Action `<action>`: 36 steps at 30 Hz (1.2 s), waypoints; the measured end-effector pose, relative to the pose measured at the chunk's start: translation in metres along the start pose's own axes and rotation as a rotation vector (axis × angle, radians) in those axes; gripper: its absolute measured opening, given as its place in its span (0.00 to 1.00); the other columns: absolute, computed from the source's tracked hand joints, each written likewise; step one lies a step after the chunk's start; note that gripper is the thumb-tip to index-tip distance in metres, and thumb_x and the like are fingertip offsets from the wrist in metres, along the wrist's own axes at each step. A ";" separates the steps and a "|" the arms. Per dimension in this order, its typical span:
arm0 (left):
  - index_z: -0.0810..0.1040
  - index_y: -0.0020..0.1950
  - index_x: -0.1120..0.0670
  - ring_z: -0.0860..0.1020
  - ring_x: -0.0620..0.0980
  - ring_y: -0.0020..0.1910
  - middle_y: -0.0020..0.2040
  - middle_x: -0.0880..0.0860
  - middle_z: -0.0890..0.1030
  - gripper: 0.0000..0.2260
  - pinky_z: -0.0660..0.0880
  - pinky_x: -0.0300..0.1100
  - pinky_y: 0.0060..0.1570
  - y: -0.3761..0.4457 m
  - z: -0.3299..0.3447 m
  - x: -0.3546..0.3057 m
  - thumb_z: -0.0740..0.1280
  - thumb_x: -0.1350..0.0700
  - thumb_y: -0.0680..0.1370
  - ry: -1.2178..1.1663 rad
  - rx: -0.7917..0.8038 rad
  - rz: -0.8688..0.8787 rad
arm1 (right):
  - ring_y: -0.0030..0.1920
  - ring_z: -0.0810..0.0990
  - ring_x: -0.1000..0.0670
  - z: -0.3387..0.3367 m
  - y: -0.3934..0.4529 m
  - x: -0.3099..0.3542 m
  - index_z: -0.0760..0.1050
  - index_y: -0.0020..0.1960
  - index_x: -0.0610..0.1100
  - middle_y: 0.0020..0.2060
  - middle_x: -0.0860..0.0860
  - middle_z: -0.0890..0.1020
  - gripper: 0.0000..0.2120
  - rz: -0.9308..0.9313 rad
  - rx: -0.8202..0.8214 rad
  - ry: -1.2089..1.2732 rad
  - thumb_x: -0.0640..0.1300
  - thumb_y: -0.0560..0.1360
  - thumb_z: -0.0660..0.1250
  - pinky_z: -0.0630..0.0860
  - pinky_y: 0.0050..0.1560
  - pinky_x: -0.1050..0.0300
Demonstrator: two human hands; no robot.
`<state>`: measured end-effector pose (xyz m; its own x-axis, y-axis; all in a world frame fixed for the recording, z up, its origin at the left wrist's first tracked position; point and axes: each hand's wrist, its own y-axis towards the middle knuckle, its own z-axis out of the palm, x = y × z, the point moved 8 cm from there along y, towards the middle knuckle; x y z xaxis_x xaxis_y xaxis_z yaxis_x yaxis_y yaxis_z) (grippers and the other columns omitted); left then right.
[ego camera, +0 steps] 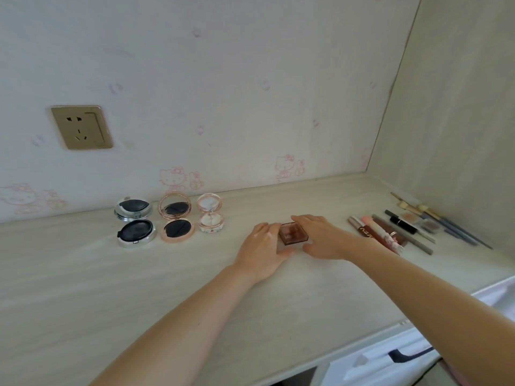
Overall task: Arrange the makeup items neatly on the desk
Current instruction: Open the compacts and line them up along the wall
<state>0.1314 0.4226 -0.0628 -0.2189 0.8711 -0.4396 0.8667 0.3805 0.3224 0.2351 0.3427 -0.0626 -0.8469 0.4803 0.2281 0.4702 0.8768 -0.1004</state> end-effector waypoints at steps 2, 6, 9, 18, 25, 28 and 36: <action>0.68 0.69 0.55 0.66 0.52 0.68 0.64 0.55 0.74 0.26 0.64 0.41 0.64 0.005 0.002 0.000 0.68 0.46 0.75 -0.017 -0.019 -0.014 | 0.73 0.58 0.42 0.000 0.005 -0.003 0.52 0.77 0.46 0.74 0.48 0.60 0.36 -0.013 -0.016 -0.004 0.41 0.73 0.63 0.60 0.71 0.47; 0.66 0.71 0.57 0.64 0.52 0.71 0.67 0.56 0.72 0.28 0.64 0.43 0.66 0.013 0.003 0.003 0.69 0.48 0.75 -0.051 -0.024 -0.059 | 0.72 0.61 0.41 -0.001 0.012 -0.007 0.53 0.77 0.45 0.74 0.46 0.62 0.34 -0.037 -0.022 0.006 0.45 0.75 0.65 0.61 0.71 0.45; 0.64 0.73 0.58 0.62 0.53 0.72 0.69 0.57 0.70 0.29 0.62 0.44 0.69 0.016 0.010 0.006 0.68 0.49 0.76 -0.094 0.047 -0.088 | 0.69 0.66 0.43 -0.002 0.013 -0.008 0.57 0.76 0.45 0.71 0.46 0.67 0.32 -0.052 -0.043 0.023 0.47 0.76 0.66 0.64 0.69 0.48; 0.64 0.72 0.57 0.62 0.55 0.70 0.67 0.58 0.71 0.26 0.62 0.45 0.67 0.011 0.002 0.009 0.67 0.52 0.77 -0.152 0.094 -0.087 | 0.62 0.73 0.48 -0.013 0.004 0.008 0.67 0.71 0.44 0.64 0.48 0.72 0.23 -0.164 -0.146 0.013 0.45 0.77 0.66 0.67 0.61 0.60; 0.62 0.74 0.56 0.65 0.53 0.70 0.67 0.55 0.73 0.29 0.62 0.47 0.69 0.006 -0.029 0.025 0.69 0.53 0.76 -0.238 0.077 -0.101 | 0.61 0.74 0.50 -0.027 -0.001 0.040 0.67 0.70 0.45 0.63 0.50 0.73 0.23 -0.217 -0.190 0.032 0.47 0.77 0.65 0.67 0.60 0.61; 0.65 0.73 0.56 0.69 0.50 0.68 0.66 0.52 0.75 0.30 0.64 0.39 0.65 -0.004 -0.045 0.035 0.72 0.54 0.74 -0.325 0.057 -0.117 | 0.61 0.73 0.50 -0.031 -0.004 0.058 0.67 0.71 0.46 0.63 0.51 0.72 0.22 -0.244 -0.197 0.039 0.47 0.78 0.65 0.66 0.60 0.62; 0.70 0.69 0.51 0.80 0.35 0.50 0.59 0.40 0.77 0.27 0.73 0.29 0.48 -0.054 -0.096 0.069 0.74 0.59 0.72 -0.734 -0.021 -0.285 | 0.63 0.71 0.51 -0.035 -0.011 0.123 0.69 0.70 0.46 0.64 0.51 0.72 0.22 -0.346 -0.260 0.083 0.48 0.77 0.65 0.65 0.64 0.62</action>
<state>0.0263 0.4919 -0.0307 -0.0727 0.3144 -0.9465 0.8114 0.5705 0.1272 0.1345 0.3914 0.0003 -0.9477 0.1466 0.2836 0.2184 0.9457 0.2407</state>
